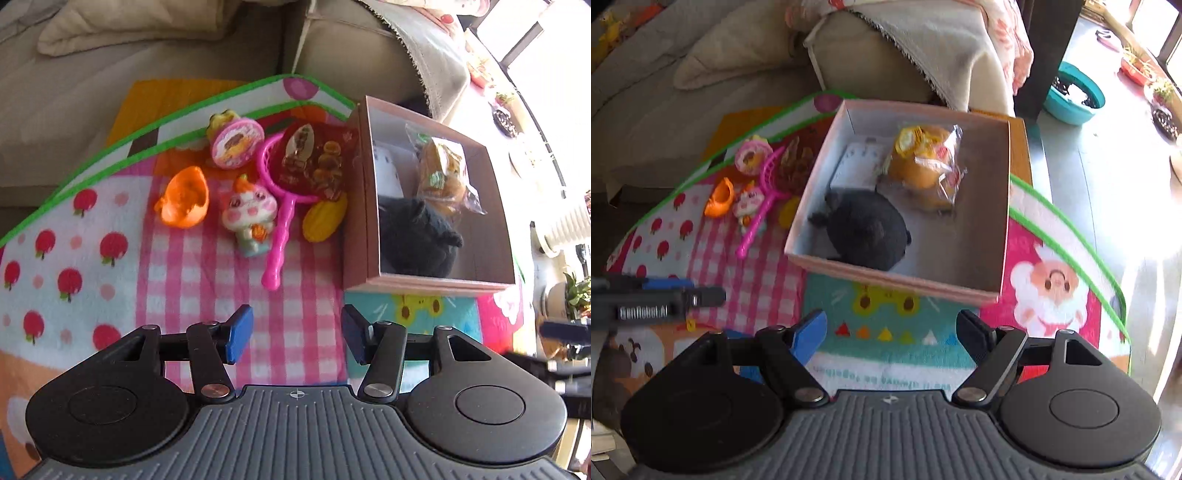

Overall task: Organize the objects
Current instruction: 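Lower the white item into the pink box and open the right gripper, then grasp the pink toy net by its handle with the left gripper, then grasp the yellow corn toy with the right gripper while the left lifts the pink net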

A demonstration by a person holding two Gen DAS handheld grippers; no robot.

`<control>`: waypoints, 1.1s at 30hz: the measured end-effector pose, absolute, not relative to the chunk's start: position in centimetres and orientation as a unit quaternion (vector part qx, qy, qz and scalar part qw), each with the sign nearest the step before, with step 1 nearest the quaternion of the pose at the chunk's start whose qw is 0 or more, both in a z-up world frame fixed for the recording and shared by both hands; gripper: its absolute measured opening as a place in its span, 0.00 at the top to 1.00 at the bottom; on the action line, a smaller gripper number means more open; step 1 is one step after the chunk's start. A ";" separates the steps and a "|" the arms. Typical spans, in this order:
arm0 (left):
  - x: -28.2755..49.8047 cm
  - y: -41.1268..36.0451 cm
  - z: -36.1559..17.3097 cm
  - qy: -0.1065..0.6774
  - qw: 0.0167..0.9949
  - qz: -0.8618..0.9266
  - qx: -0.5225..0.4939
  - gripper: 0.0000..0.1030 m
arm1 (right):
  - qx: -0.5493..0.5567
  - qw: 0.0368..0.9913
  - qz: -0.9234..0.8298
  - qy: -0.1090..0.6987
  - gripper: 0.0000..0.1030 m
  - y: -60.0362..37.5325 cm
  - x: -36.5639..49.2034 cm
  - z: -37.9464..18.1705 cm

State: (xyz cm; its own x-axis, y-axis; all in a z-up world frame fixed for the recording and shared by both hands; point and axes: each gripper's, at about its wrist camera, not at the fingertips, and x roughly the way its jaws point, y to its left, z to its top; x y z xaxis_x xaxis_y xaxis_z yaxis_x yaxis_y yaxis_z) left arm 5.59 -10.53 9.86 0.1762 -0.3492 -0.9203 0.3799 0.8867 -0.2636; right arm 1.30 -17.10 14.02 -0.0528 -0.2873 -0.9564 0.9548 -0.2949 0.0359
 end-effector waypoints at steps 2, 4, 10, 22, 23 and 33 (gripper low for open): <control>7.1 -11.5 8.5 0.577 0.778 -0.249 0.010 0.45 | 0.489 0.476 -0.641 0.352 0.20 -15.6 2.1 13.4; 8.2 -12.7 6.9 0.557 0.792 -0.248 0.027 0.55 | 0.484 0.476 -0.644 0.354 0.16 -14.2 2.9 12.5; 7.6 -14.3 5.1 0.519 0.806 -0.268 0.097 0.85 | 0.494 0.463 -0.633 0.376 0.16 -12.8 6.2 7.9; -2.7 -2.0 5.8 0.604 0.746 -0.274 0.054 0.85 | 0.459 0.501 -0.633 0.370 0.15 -15.7 11.7 10.0; -3.2 -1.2 5.7 0.608 0.746 -0.269 0.048 0.85 | 0.457 0.509 -0.630 0.368 0.15 -16.2 12.2 10.1; -4.5 0.6 4.5 0.571 0.775 -0.268 0.025 0.81 | 0.386 0.553 -0.654 0.344 0.15 -24.1 17.1 7.7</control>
State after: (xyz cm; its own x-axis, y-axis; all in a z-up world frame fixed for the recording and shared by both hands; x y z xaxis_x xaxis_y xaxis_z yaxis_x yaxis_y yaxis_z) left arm -4.46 0.56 4.47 0.2040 -0.3863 -0.8995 0.4442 0.8553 -0.2666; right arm 17.13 -24.06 7.65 -0.0908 -0.4571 -0.8848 0.9880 -0.1527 -0.0226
